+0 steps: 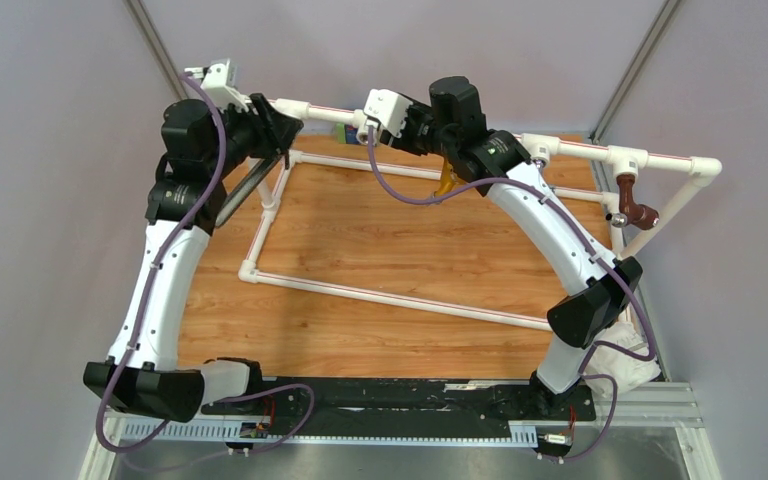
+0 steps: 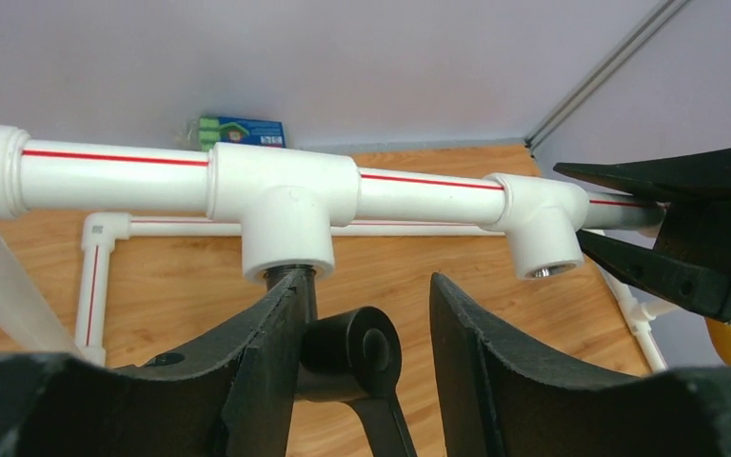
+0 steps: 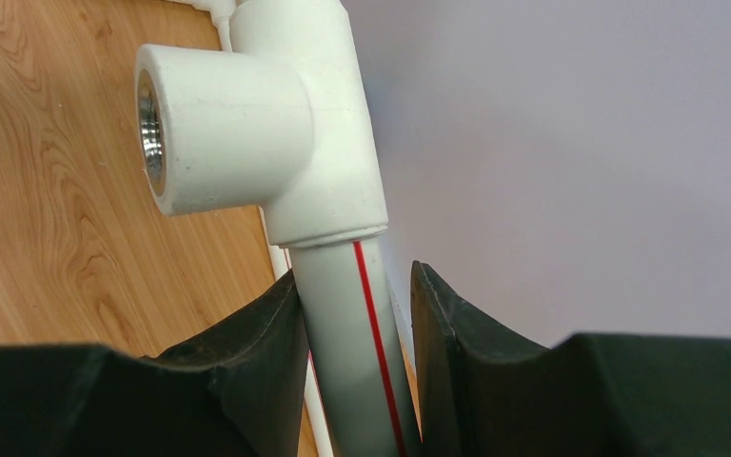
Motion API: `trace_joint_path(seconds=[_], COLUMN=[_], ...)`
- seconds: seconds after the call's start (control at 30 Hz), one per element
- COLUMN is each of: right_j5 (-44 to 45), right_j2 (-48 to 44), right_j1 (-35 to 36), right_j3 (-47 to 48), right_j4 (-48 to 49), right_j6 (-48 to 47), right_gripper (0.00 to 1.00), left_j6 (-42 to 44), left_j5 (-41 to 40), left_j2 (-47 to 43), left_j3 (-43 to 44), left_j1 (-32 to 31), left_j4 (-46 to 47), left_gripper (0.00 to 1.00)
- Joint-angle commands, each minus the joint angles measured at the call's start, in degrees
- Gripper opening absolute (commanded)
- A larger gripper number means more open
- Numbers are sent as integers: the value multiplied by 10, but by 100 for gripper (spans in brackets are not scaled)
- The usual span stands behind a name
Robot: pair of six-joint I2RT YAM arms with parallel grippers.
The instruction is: Install the water faucets
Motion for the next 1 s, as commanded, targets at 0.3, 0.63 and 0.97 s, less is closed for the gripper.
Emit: trace_joint_path(seconds=[0.3, 0.63, 0.97], right_j5=[-49, -49, -49], right_j2=[12, 10, 11], right_j1=[23, 23, 23], right_j3=[-19, -20, -20], right_j4=[14, 15, 15], right_j6=[75, 74, 75], right_gripper=[8, 8, 8], left_j6=[-48, -60, -68], left_j5=[48, -85, -63], left_j2=[19, 2, 10], left_j3=[-40, -91, -82], left_j1=[-85, -85, -85], left_j4=[-1, -27, -17], left_gripper=[43, 42, 48])
